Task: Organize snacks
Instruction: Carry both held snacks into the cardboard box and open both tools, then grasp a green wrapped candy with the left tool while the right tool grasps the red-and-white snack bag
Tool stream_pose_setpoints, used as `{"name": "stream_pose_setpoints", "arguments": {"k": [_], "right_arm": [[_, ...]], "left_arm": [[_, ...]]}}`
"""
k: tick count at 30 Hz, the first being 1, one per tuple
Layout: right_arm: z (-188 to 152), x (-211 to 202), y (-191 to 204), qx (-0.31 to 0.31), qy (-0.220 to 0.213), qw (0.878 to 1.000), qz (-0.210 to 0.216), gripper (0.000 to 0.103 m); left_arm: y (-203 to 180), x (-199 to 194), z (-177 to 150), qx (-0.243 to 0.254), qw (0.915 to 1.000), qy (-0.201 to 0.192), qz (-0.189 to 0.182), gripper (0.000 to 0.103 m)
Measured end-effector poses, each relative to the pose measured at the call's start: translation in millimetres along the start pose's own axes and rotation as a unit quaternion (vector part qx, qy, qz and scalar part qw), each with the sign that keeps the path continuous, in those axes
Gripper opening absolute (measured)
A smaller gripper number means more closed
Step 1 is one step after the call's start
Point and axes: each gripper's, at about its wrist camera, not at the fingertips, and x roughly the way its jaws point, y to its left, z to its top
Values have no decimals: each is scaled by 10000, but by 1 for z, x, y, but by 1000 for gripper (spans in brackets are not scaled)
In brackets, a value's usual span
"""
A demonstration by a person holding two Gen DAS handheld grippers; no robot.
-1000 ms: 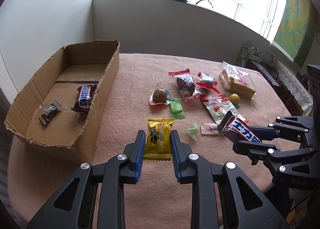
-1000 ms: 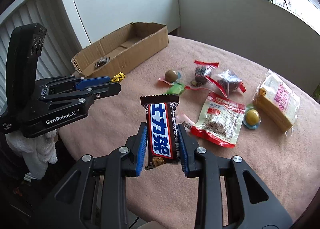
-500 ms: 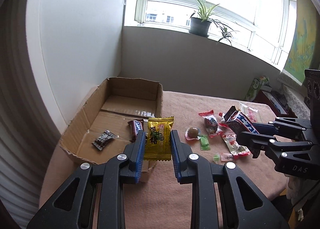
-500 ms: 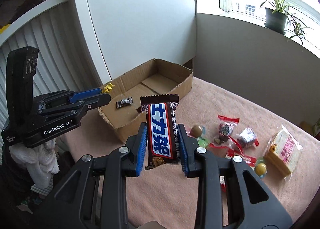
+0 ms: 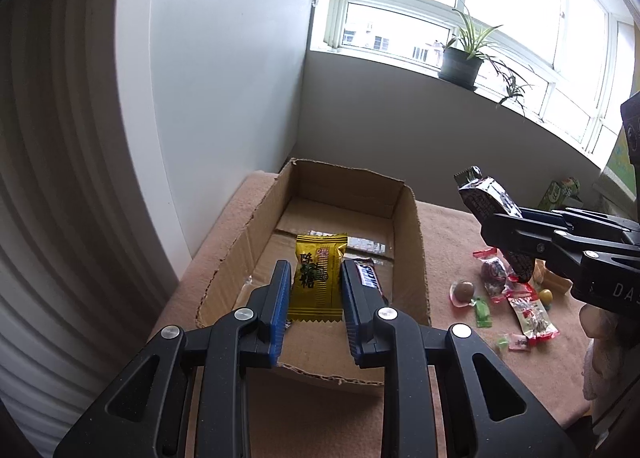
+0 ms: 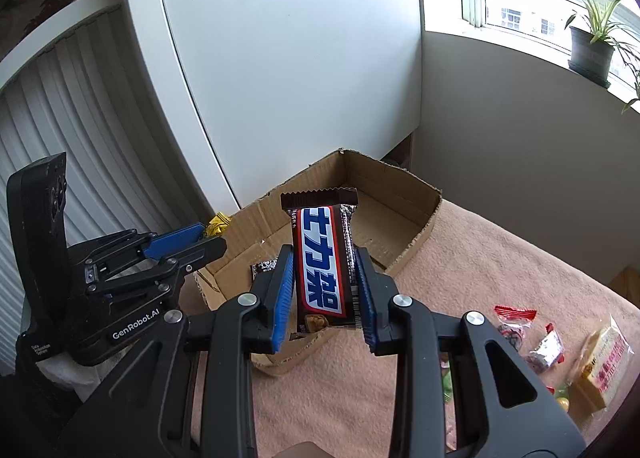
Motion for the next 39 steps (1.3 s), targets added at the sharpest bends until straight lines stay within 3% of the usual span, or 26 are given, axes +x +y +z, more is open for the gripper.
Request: {"name": "stream_pose_setpoints", "arguments": {"k": [13,15,17,20,21,23,33,39], "right_arm": [[12,45,9,-49,215,9997,-88,31],[12,44,9,-48,184,9997,-125,37],[12,40,8,-38,112,9998,-184,56],[14,32,6,-7,31,9998,-211,65],[14,30,5,5,12,9998,-219,66],[15,24,3,16,-37,9997,-242,70],[8,-8,-6,42,-131,9993,-343,71],[-10,-49,-22,61,-213,9985,-502,71]], "left_arm": [[28,23,4,-266,9994,168,127,23],[29,25,4,-281,9994,175,132,24],[30,25,5,-287,9993,182,147,24],[29,25,5,-322,9991,201,171,41],[29,24,5,-334,9991,180,186,53],[29,22,5,-354,9991,142,188,56],[18,10,5,-279,9995,81,89,56],[6,-5,3,-227,9997,3,-34,56]]}}
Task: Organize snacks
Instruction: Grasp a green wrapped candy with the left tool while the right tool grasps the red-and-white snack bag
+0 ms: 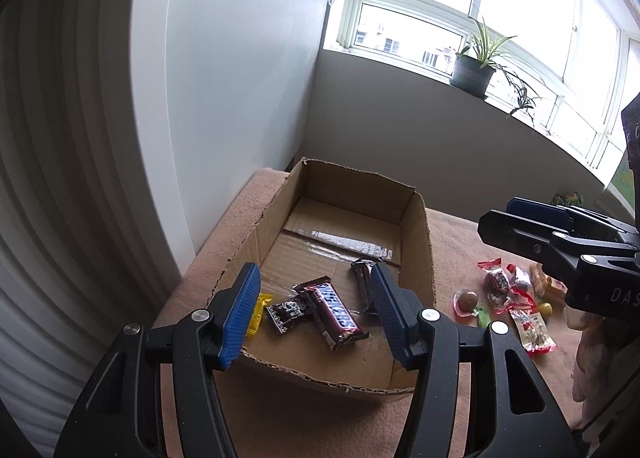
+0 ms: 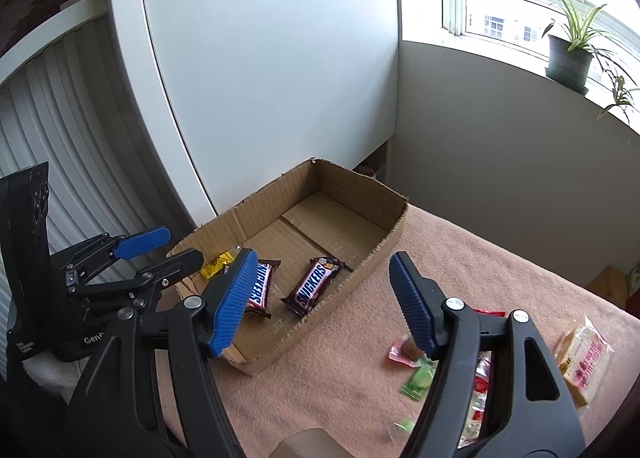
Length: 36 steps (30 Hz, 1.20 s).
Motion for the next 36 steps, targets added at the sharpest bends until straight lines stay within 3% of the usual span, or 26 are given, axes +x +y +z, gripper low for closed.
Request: {"name": "stream_pose_setpoints", "arguments": {"k": [12,17,26,36], "right_arm": [[-78,-80,-96,803,137,9933,-820,71],[-114,-86,-133,1342,395,9851,-1004,71],[-145,-55,-158,2292,991,9642,-888,71],[-132,3,-158,2307,1663,9522,-1115,71]], "left_arm": [[-57,-20,-21,364,9974,46,-619,56],[-91,-15,-38,640,9932,266,-935,56],[-136,9,-68,1014,9840,729,-1268,56],[-164,41,-85,1364,9739,1138,-1413,56]]}}
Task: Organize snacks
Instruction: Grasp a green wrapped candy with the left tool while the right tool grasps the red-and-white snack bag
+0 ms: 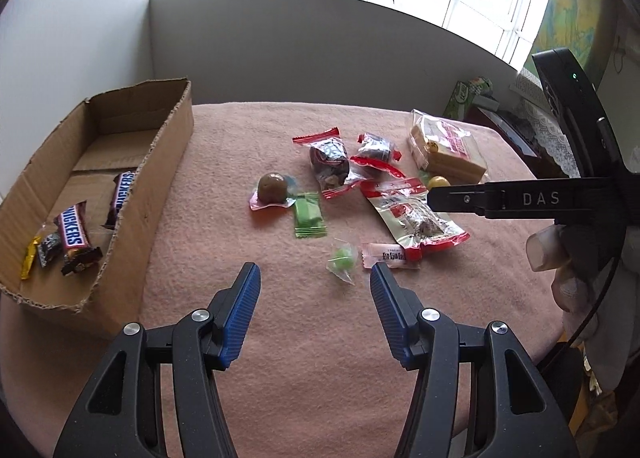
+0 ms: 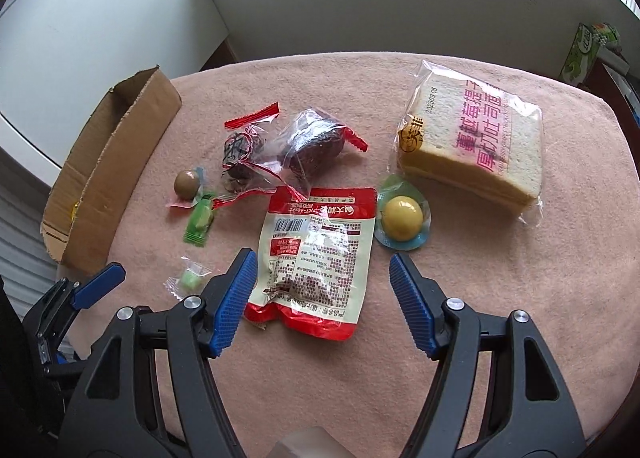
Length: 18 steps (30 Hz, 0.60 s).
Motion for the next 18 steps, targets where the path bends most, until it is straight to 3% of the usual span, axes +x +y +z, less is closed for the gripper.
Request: {"name": "stream_pose_setpoints", "arguments": {"k": [4,8,12,18], "right_arm": [[7,17,5,-41,259,9995,-171,72],[11,32,9,-32,469,9989,-85,72],[13,36,12,-8,448,9990,-28,84],[12,41,17,-327,466,9982,-190,85]], "left_arm": [[-2,12,1,34,9999,102,-59,56],[-6,19,2,97,9997,163,-122,56],[-8,28,3,141,9995,228,-157,56],[-7,40,5,138,9992,316,-222,39]]}}
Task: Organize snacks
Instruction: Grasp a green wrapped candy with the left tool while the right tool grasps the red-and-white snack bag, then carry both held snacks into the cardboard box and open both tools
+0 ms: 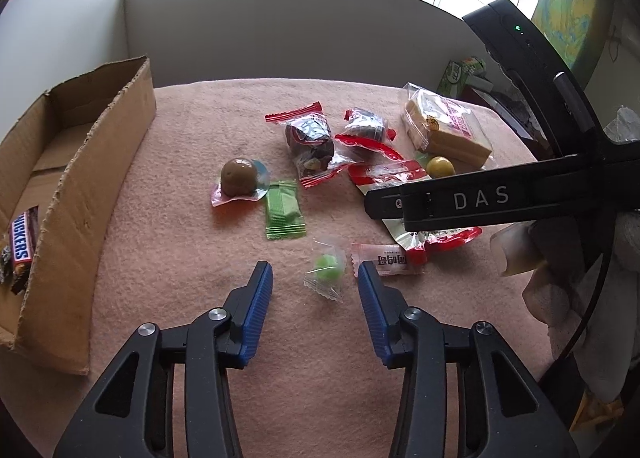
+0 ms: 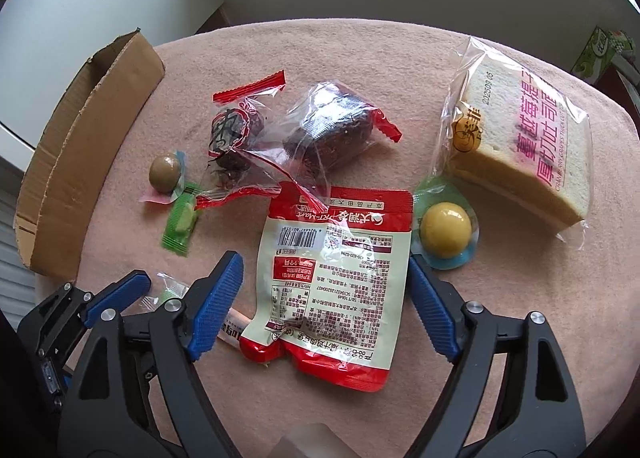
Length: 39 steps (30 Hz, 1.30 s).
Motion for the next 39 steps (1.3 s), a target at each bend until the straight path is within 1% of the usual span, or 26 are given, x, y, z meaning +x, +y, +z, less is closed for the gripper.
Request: {"name": "stream_pose_setpoints", "arguments": {"k": [4,6,7,10,12,14,18,20,25,30,39], "right_arm": [[-2,2,2,-229,15,9996,-157,84],[-5,2,3,-316,12,9992,-249,80],[-5,1,3,-335,14,9991,-251,77],[-7,-2,-1,-360,21,9992,-182,75],[-9,-4,-5,-357,13,9992,-163,73],[-12,-8,-8,-314,-15,9994,-118,70],[-16,-14,-16,-230,-46,9997,12,67],[-18,-20,-23,-155,-64,9998,65,64],[-23,-26,-28,-132,-126,9997,147,61],[-29,-37,-31,-28,-234,9995,200,61],[-38,-72,-32,-124,-589,9977,309,61]], "left_arm": [[-2,4,-1,71,10000,36,-1,37],[-3,7,0,90,9999,45,12,34],[-3,8,1,98,9999,49,5,30],[-3,10,2,105,9999,66,17,21],[-3,10,1,131,9999,67,46,18],[-3,10,1,142,9999,56,58,18],[0,8,0,69,10000,41,41,17],[1,6,-1,37,10000,27,39,17],[7,-6,-4,-47,10000,-63,37,17],[8,-12,-4,-69,9999,-116,67,17],[14,-35,-3,-174,9993,-328,40,17]]}}
